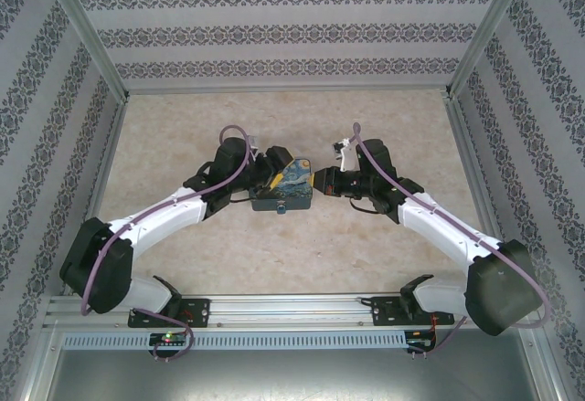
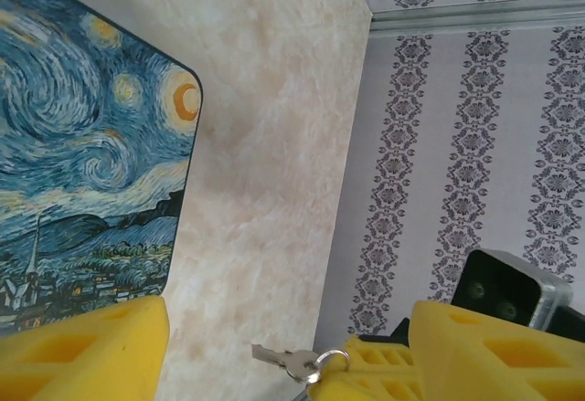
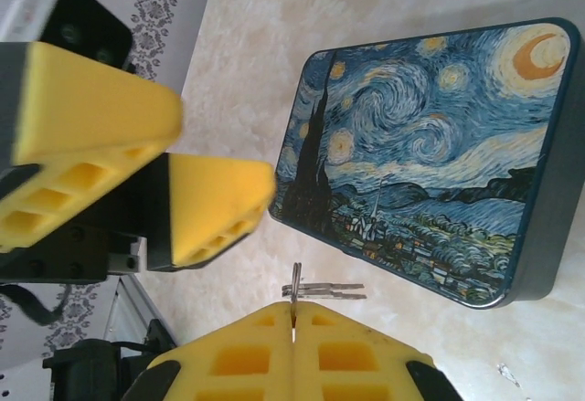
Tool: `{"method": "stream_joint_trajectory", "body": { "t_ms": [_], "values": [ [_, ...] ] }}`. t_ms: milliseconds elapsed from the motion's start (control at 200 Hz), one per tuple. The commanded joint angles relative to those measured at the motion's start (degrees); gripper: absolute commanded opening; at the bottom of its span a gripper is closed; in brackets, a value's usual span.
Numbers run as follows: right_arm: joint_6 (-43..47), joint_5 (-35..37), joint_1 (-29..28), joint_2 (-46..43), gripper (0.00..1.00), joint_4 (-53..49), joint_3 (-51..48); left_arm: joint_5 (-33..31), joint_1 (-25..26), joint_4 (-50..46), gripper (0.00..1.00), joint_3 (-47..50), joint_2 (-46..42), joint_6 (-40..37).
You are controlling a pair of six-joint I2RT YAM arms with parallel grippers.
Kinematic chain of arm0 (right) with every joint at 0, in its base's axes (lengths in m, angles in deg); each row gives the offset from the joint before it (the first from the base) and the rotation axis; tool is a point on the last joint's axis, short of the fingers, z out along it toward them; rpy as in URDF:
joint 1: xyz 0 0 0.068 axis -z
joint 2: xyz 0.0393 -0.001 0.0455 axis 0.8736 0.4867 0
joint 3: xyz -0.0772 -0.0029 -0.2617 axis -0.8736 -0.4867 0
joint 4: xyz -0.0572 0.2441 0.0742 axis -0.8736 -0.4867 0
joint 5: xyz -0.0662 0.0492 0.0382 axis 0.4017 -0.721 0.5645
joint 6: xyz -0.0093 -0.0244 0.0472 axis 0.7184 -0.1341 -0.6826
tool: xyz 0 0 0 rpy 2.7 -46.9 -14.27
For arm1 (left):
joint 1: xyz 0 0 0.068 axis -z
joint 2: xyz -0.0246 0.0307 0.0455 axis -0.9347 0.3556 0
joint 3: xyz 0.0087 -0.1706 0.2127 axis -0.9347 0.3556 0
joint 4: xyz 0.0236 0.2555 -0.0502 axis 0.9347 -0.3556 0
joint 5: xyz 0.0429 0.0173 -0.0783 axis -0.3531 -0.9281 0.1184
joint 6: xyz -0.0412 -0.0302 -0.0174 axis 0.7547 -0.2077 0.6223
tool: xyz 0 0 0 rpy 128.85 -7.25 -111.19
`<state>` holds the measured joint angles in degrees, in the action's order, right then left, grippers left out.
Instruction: Unlock a padlock with a key
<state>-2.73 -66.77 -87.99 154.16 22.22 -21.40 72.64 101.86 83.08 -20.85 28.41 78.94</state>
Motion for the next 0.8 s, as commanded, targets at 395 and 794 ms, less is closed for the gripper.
{"method": "stream_joint_trajectory", "body": {
  "t_ms": [395,794],
  "values": [
    [-2.2,3.5,-0.9,-4.2,0.00,-3.3,-6.2,-1.5,1.2,1.1,0.67,2.8,-2.7,1.2],
    [-4.2,8.0,-2.3,1.2,0.00,-1.5,-18.1,-1.6,1.3,1.0,0.68,3.8,-2.5,1.1]
  ]
}}
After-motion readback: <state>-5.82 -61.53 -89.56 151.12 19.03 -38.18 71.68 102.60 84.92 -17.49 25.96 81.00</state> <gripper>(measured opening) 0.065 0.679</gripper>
